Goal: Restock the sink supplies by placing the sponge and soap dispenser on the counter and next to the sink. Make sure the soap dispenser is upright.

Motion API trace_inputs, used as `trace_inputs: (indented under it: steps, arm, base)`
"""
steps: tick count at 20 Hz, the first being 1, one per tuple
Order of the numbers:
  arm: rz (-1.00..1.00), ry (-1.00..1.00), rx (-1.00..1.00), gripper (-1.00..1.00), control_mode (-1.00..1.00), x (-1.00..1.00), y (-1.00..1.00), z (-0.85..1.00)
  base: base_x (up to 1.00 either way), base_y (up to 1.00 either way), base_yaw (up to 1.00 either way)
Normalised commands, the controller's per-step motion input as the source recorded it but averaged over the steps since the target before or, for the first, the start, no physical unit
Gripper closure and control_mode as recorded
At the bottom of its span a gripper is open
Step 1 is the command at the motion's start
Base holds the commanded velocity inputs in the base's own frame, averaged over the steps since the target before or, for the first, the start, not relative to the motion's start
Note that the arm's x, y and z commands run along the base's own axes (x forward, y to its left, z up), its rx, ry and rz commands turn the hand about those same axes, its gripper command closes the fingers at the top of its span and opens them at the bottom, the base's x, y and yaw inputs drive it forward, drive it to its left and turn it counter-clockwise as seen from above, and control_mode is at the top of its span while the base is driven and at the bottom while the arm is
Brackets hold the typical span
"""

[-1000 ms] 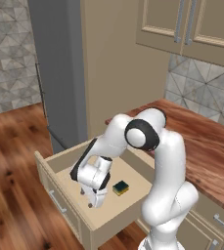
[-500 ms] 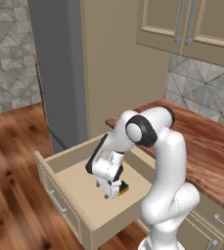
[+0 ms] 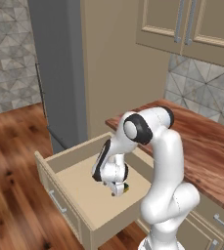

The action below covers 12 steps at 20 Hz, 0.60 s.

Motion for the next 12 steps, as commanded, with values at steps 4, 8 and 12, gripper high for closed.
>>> trace_inputs:
  steps: [4,8,12]
  arm:
    - [0.00,0.00,-0.02,-1.00,-1.00,0.23,-0.31,0.05]
    - [0.01,0.00,0.00,-1.00,-1.00,0.09,-0.30,0.13]
    - [0.05,0.00,0.01,-1.00,-1.00,0.02,-0.41,0.34]
  base:
    - [0.00,0.00,0.00]
    - [0.00,0.00,0.00]
    - [0.00,0.00,0.00]
